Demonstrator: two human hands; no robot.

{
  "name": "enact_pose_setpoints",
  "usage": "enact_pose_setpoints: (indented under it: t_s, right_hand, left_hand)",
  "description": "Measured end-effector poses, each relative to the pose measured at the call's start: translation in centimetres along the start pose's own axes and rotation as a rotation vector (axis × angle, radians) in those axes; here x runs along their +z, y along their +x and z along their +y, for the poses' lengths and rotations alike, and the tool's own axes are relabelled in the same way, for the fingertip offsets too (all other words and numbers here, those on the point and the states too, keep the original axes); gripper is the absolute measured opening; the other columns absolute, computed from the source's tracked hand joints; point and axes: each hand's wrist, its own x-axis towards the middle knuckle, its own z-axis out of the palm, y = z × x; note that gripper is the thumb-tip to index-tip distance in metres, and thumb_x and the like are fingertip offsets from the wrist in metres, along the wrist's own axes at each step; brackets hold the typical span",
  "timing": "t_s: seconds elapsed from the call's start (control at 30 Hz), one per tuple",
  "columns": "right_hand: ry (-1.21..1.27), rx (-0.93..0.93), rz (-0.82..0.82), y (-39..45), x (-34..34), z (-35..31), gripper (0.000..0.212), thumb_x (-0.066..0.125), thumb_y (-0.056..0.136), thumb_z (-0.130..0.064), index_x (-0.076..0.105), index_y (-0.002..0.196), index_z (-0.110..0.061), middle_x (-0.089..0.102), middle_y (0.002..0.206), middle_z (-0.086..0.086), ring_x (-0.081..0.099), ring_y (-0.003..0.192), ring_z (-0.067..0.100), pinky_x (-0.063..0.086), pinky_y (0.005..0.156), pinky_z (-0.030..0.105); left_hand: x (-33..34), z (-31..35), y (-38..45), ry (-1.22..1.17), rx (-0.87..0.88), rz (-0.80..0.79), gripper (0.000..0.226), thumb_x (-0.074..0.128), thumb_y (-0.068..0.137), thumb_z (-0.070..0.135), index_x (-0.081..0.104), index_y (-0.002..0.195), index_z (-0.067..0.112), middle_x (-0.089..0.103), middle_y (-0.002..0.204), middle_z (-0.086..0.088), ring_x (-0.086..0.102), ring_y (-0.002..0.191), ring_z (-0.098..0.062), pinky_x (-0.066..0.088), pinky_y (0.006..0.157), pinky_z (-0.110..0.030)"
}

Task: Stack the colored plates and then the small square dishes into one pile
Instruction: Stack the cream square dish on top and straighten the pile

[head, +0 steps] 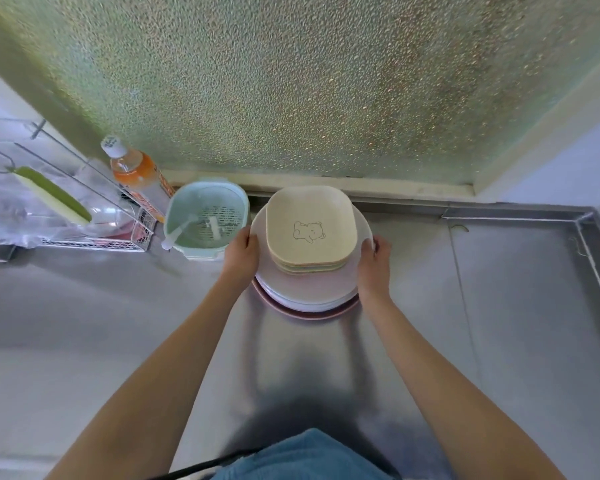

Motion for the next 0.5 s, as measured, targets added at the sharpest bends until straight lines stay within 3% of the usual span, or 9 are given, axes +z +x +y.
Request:
enact_pose_setpoints:
  t_s: [0.1, 0.17, 0.33, 0.5]
  right_hand:
    - [-0.119, -0.114, -0.053, 2.1, 0.3, -0.5, 0.038, 0.032, 0.101, -0.018, 0.039, 0.138, -0.013, 0.049, 0.129, -0.004, 0.044, 0.12, 0.012, 0.033, 0.094, 0.019]
    - [-0.139, -0.121, -0.046, 3.2, 0.4, -0.4, 0.039, 0.031, 0.1, -0.013, 0.045, 0.137, -0.013, 0.05, 0.138, 0.001, 0.044, 0.127, 0.015, 0.033, 0.101, 0.022]
    - [-0.094, -0.099, 0.005, 2.9, 0.3, 0.0, 0.041, 0.032, 0.091, -0.002, 0.059, 0.119, -0.014, 0.062, 0.111, -0.001, 0.055, 0.11, 0.019, 0.043, 0.091, 0.028]
    - [-0.111, -0.129, -0.013, 2.4, 0.1, 0.0, 0.039, 0.032, 0.093, -0.004, 0.056, 0.121, -0.017, 0.061, 0.114, -0.002, 0.055, 0.11, 0.018, 0.044, 0.094, 0.032]
  left_hand:
    - [0.0, -0.1, 0.3, -0.026, 0.012, -0.045, 0.046, 0.03, 0.096, 0.01, 0.04, 0.14, 0.02, 0.051, 0.135, -0.008, 0.044, 0.126, -0.027, 0.033, 0.098, -0.029]
    - [0.2, -0.2, 0.5, -0.046, 0.008, -0.045, 0.048, 0.029, 0.095, 0.009, 0.038, 0.141, 0.02, 0.051, 0.136, -0.009, 0.045, 0.126, -0.027, 0.032, 0.096, -0.029]
    - [0.8, -1.0, 0.7, -0.122, -0.027, -0.028, 0.046, 0.029, 0.093, 0.006, 0.042, 0.136, 0.015, 0.055, 0.129, -0.012, 0.048, 0.12, -0.028, 0.038, 0.102, -0.037]
    - [1.2, -1.2, 0.7, -0.134, 0.006, -0.023, 0.045, 0.028, 0.094, 0.006, 0.04, 0.136, 0.015, 0.051, 0.133, -0.01, 0.045, 0.124, -0.026, 0.035, 0.107, -0.038]
